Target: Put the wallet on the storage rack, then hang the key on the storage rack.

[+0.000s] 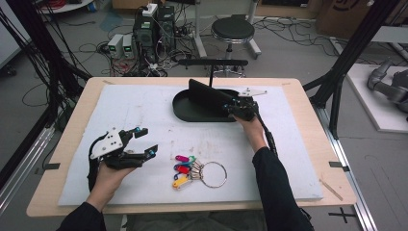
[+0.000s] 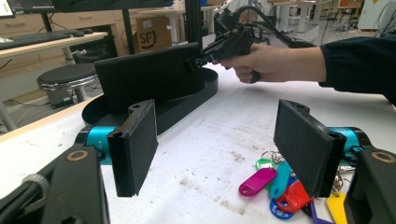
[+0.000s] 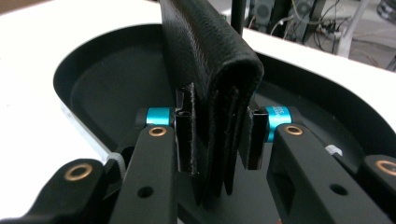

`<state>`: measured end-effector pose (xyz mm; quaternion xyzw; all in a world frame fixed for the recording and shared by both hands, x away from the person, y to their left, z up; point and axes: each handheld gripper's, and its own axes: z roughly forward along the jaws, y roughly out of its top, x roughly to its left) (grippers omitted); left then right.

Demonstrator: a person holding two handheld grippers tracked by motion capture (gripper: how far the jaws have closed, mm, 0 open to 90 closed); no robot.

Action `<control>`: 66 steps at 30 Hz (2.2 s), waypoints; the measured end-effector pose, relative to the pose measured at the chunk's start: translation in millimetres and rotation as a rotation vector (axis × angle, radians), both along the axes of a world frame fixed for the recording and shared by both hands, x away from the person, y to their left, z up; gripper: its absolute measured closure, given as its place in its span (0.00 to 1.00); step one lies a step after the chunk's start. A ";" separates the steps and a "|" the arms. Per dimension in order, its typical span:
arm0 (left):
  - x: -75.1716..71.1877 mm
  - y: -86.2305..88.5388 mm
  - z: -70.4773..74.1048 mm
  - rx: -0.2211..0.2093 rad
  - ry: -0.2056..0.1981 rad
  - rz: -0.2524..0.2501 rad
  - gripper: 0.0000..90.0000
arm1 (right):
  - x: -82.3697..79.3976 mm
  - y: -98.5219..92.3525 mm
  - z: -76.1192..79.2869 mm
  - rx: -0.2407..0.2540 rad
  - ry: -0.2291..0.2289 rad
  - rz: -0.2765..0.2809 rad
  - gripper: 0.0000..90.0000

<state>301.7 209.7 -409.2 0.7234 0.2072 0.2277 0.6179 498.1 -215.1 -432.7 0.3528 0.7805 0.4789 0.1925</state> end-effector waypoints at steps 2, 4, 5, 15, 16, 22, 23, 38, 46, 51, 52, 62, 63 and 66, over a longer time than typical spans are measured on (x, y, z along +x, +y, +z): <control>0.1 -0.5 -0.8 0.005 0.002 -0.004 0.34 | -0.4 0.9 -1.5 -0.022 0.011 0.004 0.80; 0.0 -1.2 -1.3 0.003 0.005 -0.004 0.34 | -0.7 1.4 -1.2 -0.020 0.014 0.000 0.79; 0.0 -1.2 -1.3 0.003 0.005 -0.004 0.34 | -0.7 1.6 -1.2 -0.023 0.009 -0.001 0.78; 0.2 -1.0 -1.9 0.010 0.005 -0.008 0.34 | -4.0 -1.1 4.7 -0.071 0.030 -0.062 0.51; 0.1 -1.3 -2.0 0.011 0.004 -0.007 0.34 | -4.0 -1.1 4.7 -0.071 0.030 -0.062 0.51; 1.2 -2.0 -2.6 0.024 0.001 -0.010 0.34 | -15.8 -15.3 25.7 -0.041 -0.013 -0.076 0.41; 1.7 -2.0 -2.8 0.028 0.001 -0.008 0.34 | -22.5 -21.8 34.2 -0.026 -0.020 -0.061 0.38; 7.2 0.4 -9.2 0.062 0.011 0.025 0.33 | -99.0 -75.3 62.0 0.090 -0.037 -0.002 0.31; 5.9 3.0 -11.7 0.079 0.019 0.061 0.32 | -136.3 -92.7 51.7 0.162 -0.069 -0.049 0.29; 6.9 1.7 -10.5 0.067 0.015 0.065 0.32 | -149.6 -102.6 38.0 0.165 -0.059 -0.070 0.28; 7.6 1.5 -10.5 0.069 0.016 0.064 0.32 | -149.6 -102.6 38.0 0.165 -0.059 -0.070 0.28; 8.0 1.1 -10.7 0.061 0.015 0.063 0.32 | -153.6 -105.9 37.0 0.168 -0.064 -0.078 0.28; 7.9 1.0 -11.0 0.060 0.017 0.064 0.32 | -153.8 -105.5 36.9 0.168 -0.062 -0.079 0.28; 7.4 1.1 -11.6 0.068 0.016 0.063 0.32 | -153.9 -105.1 37.3 0.168 -0.071 -0.078 0.28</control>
